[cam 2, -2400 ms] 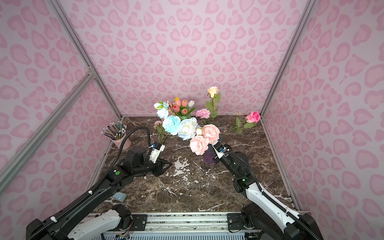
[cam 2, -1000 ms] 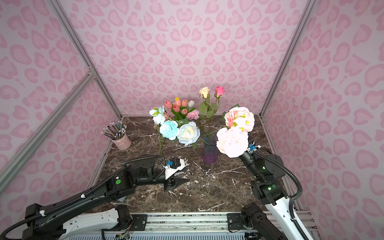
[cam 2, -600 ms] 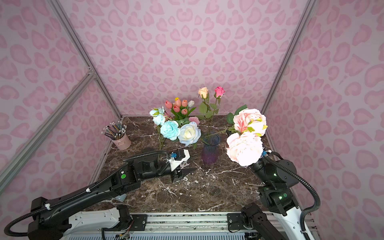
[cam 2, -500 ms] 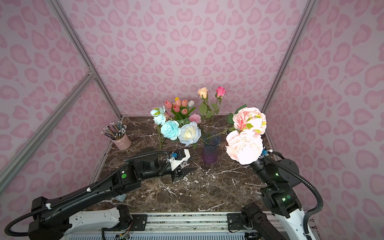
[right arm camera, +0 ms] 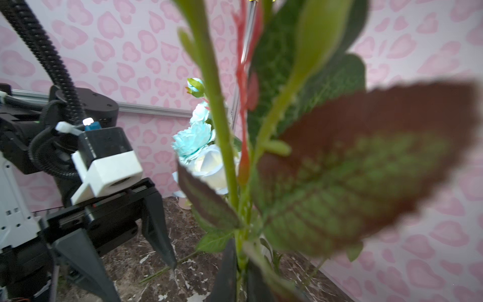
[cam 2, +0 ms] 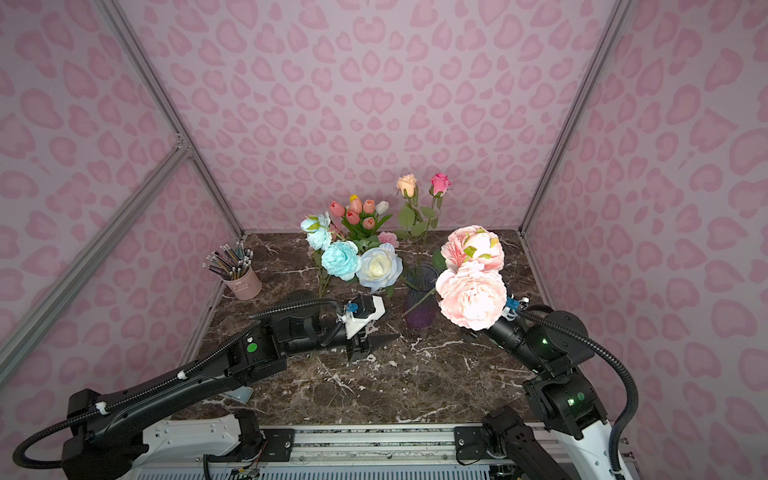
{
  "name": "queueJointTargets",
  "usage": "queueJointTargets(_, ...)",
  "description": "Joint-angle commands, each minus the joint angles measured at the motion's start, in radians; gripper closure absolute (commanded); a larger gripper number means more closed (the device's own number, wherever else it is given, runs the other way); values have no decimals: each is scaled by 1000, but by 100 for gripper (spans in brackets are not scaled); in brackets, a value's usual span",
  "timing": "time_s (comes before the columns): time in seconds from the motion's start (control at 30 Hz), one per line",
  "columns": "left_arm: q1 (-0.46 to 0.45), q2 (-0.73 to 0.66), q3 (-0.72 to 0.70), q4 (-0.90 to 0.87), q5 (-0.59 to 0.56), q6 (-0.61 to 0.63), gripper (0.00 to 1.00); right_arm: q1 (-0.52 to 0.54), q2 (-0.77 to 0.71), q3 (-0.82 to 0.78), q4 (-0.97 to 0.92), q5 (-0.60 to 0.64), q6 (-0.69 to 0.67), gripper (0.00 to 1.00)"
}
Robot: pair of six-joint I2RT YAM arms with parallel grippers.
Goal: Pick out pink flowers from the vase
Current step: Place the flower at the center of the board.
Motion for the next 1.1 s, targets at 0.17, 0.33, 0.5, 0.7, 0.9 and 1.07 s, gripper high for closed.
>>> queueJointTargets(0.17,1,58,73,56,17,-33,46,10,-37,-112,259,-225,188,100)
queueJointTargets(0.33,1,93,98,66,40,-45,49,39,-50,-136,270,-206,184,100)
queueJointTargets(0.5,1,110,104,74,43,-38,64,70,-52,-143,261,-184,170,100)
queueJointTargets(0.7,1,102,101,70,28,-18,97,88,-58,-157,245,-144,150,100)
queueJointTargets(0.9,15,40,38,109,-5,-31,97,103,-74,-170,272,-125,164,62)
queueJointTargets(1.07,67,-67,-19,109,-25,-58,97,107,-101,-152,232,-69,122,54)
